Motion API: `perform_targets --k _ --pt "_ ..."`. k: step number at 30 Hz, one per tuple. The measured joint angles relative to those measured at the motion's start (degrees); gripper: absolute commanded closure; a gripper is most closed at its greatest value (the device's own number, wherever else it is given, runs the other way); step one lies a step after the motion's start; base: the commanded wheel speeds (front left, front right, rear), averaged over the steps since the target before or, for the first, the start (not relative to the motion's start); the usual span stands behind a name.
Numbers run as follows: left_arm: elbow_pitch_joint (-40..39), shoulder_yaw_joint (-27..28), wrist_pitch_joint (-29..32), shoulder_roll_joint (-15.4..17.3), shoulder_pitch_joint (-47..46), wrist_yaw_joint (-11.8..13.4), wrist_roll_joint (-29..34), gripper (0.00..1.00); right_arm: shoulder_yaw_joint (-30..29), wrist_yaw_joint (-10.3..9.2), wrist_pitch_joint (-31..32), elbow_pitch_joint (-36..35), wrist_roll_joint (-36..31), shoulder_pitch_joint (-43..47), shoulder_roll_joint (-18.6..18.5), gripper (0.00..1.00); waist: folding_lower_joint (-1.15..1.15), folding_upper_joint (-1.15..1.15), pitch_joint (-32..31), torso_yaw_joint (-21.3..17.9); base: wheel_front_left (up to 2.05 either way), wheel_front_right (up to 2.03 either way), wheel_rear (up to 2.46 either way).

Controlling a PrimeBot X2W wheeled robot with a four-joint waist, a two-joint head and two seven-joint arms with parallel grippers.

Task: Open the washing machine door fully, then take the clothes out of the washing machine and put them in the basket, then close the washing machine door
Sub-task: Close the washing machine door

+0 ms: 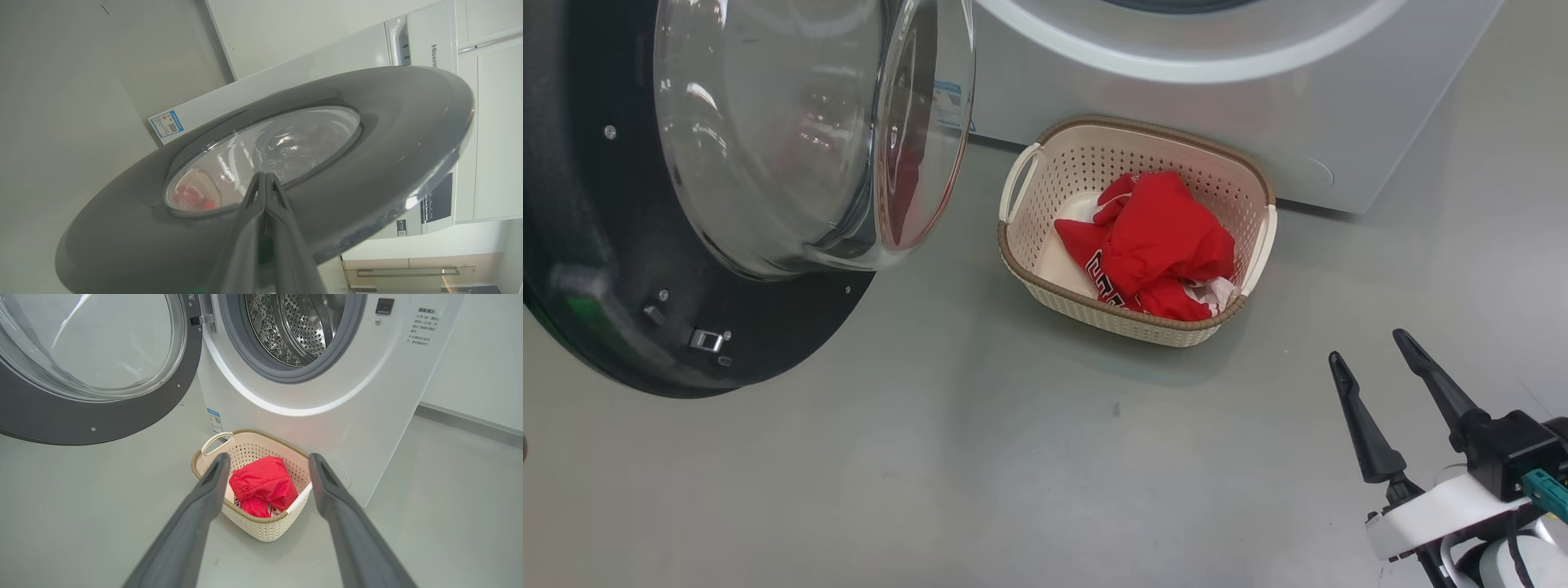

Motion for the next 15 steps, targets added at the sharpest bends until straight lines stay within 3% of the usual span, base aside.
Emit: perform_targets --k 15 --pt "-5.13 -1.58 3.12 -0.26 4.9 -2.44 -0.42 1.0 1.33 -0.52 -1.93 1.82 0.54 -1.26 3.61 0.0 0.0 0.0 -3.02 -4.25 0.0 0.0 0.0"
